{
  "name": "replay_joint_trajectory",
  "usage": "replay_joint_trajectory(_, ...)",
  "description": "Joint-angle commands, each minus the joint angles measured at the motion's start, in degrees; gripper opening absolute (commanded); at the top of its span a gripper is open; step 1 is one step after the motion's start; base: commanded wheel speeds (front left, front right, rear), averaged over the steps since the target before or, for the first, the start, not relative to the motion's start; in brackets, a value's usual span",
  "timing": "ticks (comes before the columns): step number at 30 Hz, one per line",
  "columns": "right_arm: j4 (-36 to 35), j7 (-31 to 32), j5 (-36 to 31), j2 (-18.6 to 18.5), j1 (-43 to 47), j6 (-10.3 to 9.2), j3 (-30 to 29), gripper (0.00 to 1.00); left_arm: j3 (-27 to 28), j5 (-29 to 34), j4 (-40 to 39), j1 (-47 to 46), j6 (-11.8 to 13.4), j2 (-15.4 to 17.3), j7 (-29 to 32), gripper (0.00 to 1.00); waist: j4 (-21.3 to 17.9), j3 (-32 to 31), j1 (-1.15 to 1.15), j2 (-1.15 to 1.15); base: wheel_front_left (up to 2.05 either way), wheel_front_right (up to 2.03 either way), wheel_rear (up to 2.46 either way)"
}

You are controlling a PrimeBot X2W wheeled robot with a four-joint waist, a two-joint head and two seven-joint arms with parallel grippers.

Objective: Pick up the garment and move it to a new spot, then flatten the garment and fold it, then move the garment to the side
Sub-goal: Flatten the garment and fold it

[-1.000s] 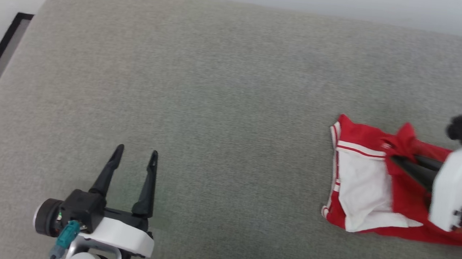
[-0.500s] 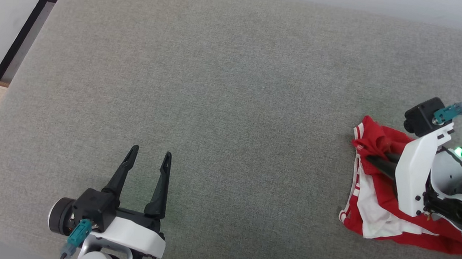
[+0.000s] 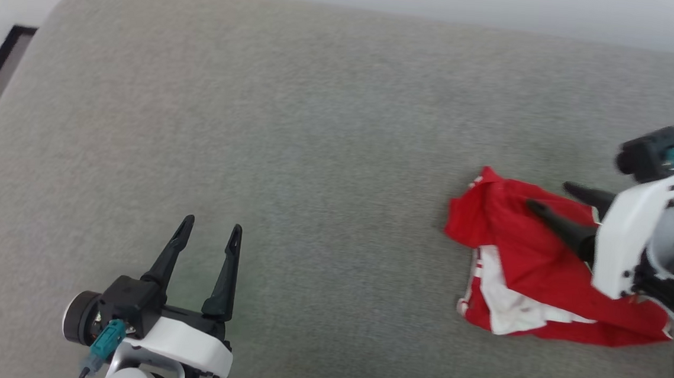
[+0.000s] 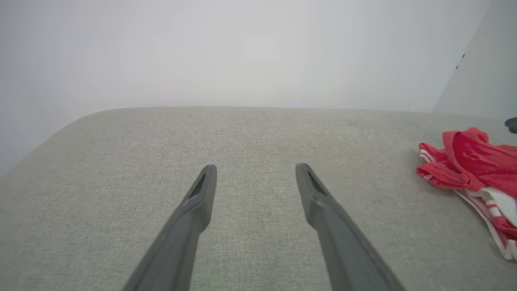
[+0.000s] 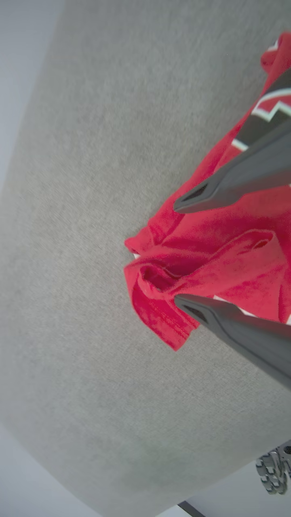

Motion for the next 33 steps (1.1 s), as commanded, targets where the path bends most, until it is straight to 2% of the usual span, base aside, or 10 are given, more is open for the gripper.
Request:
replay_joint_trajectory(1,-0.5,-1.7,0.7,-0.9,0.4,-0.02,-0.4,1.0,-0.1,-0.3,0.3,-0.2,-0.1,0.4,-0.3,1.0,-2.0,-1.5,0.0,0.0,0.0,0.0,0.0)
replay_joint_trajectory(7,2.7,-10.0,2.2,-3.4,2.6,-0.02,-2.3,1.0,-0.3,-2.4,1.7,-0.6,-0.1,0.9,-0.3,1.0,-6.0,-3.3,0.0,0.0,0.0,0.0,0.0)
replay_joint_trajectory(11,7.1,-19.2,1.3,-3.9,3.3,-0.02,-3.1,1.0,0.0,-4.3,4.1,-1.9,-0.1,0.5,-0.3,1.0,-7.9,-4.1,0.0,0.0,0.0,0.0,0.0)
replay_joint_trajectory(21,16.6,-43.9,-2.7,0.3,4.3,-0.02,-1.1,1.0,3.5,-7.4,9.7,-3.3,-0.1,1.9,-0.3,1.0,-12.5,-6.7,0.0,0.0,0.0,0.0,0.0)
replay_joint_trajectory(27,17.2,-48.2,-5.8,3.0,7.0,-0.02,-1.7,1.0,6.9,-7.4,8.6,0.6,-0.1,1.9,-0.3,1.0,-13.9,-9.1,0.0,0.0,0.0,0.0,0.0)
replay_joint_trajectory(33,13.4,-48.3,-9.0,4.6,12.3,-0.02,-7.5,1.0,9.3,-5.5,5.1,5.3,-0.1,1.7,-0.3,1.0,-14.4,-10.4,0.0,0.0,0.0,0.0,0.0)
